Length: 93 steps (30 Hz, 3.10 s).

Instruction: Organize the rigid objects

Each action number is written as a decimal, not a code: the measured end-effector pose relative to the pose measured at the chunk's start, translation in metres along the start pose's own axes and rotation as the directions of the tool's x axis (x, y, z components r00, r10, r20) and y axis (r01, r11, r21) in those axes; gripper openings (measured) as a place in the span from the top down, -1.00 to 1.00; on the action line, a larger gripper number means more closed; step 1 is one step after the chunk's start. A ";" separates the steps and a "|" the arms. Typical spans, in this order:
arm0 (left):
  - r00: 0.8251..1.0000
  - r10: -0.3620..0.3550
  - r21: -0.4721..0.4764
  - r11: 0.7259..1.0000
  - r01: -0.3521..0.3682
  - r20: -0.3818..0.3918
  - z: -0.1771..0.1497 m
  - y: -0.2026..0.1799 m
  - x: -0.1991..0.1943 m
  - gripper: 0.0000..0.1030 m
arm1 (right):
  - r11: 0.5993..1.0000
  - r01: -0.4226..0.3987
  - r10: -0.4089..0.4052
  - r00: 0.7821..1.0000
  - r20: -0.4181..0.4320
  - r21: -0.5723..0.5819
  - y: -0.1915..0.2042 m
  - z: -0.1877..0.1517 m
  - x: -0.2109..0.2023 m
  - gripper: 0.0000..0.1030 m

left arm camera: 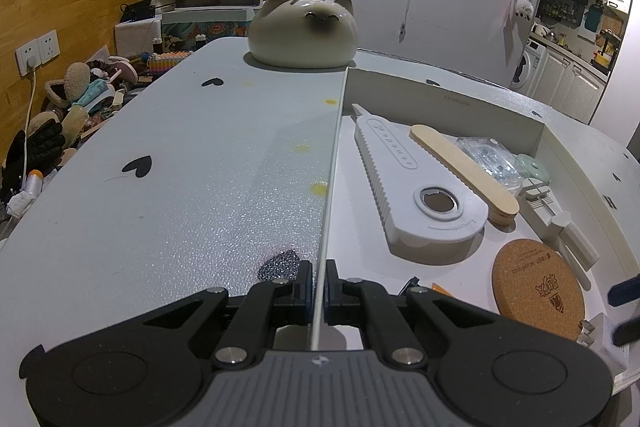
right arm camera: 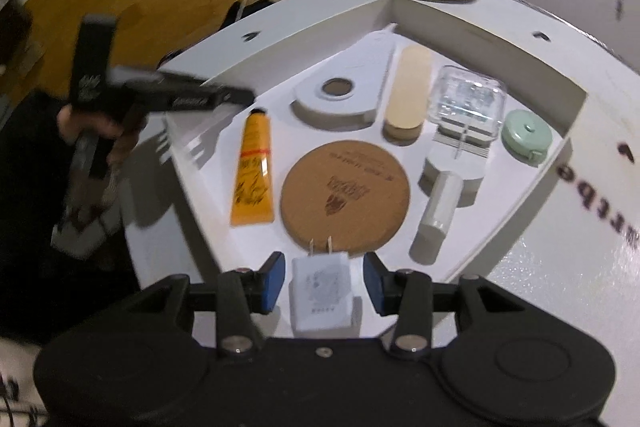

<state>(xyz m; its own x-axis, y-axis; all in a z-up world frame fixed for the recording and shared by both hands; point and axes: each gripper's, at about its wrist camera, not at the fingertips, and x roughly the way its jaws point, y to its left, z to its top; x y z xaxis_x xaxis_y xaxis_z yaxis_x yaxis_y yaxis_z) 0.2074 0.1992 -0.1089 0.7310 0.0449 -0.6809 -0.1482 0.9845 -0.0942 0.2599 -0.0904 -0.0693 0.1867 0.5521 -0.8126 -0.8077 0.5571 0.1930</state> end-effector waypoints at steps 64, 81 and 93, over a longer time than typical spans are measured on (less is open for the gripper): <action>0.985 -0.058 0.090 0.995 0.044 0.162 -0.015 -0.035 -0.117 -0.16 | 0.821 0.352 -0.508 0.810 0.293 0.449 0.084 -0.085 -0.068 -0.99; 0.960 -0.052 0.123 0.992 0.019 0.275 -0.055 -0.055 -0.182 -1.00 | 0.767 0.405 -0.620 0.669 0.410 0.497 0.128 -0.115 -0.084 -1.00; 0.954 -0.056 0.138 0.990 0.016 0.294 -0.077 -0.066 -0.193 -1.00 | 0.747 0.415 -0.644 0.645 0.412 0.519 0.144 -0.128 -0.089 -1.00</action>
<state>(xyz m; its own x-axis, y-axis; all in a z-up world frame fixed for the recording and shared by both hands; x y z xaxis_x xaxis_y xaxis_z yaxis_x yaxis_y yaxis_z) 0.0245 0.1128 -0.0277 0.9015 0.0371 -0.4311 -0.0428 0.9991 -0.0036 0.0550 -0.1387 -0.0392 0.8707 0.2528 -0.4219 -0.2362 0.9673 0.0923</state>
